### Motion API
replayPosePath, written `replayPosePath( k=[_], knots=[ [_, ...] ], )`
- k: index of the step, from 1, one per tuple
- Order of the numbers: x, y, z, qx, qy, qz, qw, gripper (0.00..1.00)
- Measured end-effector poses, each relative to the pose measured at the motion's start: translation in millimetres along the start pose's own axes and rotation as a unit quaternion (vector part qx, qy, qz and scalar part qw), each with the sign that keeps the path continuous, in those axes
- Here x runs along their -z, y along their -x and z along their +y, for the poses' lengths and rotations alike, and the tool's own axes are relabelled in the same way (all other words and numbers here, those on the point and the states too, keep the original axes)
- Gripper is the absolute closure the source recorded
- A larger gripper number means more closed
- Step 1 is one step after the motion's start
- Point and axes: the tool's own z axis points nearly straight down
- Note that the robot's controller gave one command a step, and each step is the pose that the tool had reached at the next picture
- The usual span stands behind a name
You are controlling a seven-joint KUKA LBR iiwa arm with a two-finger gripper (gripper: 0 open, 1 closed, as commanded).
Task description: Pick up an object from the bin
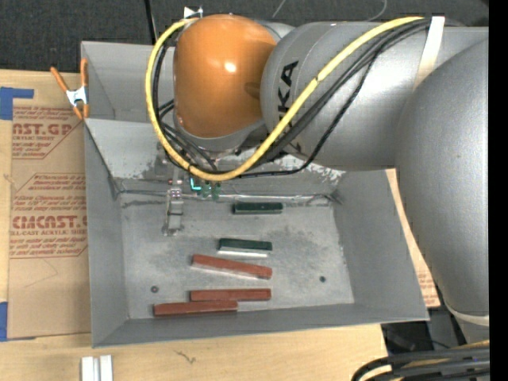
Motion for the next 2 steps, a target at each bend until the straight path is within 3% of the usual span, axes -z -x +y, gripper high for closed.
replayPosePath(
  k=[1,2],
  knots=[
    [-167.6,-21.7,-85.1,0.171,-0.001,0.0031,0.9853,0.0],
    [-164.6,-20.1,-83.2,0.171,0.0,0.0003,0.9853,1.0]
  ],
)
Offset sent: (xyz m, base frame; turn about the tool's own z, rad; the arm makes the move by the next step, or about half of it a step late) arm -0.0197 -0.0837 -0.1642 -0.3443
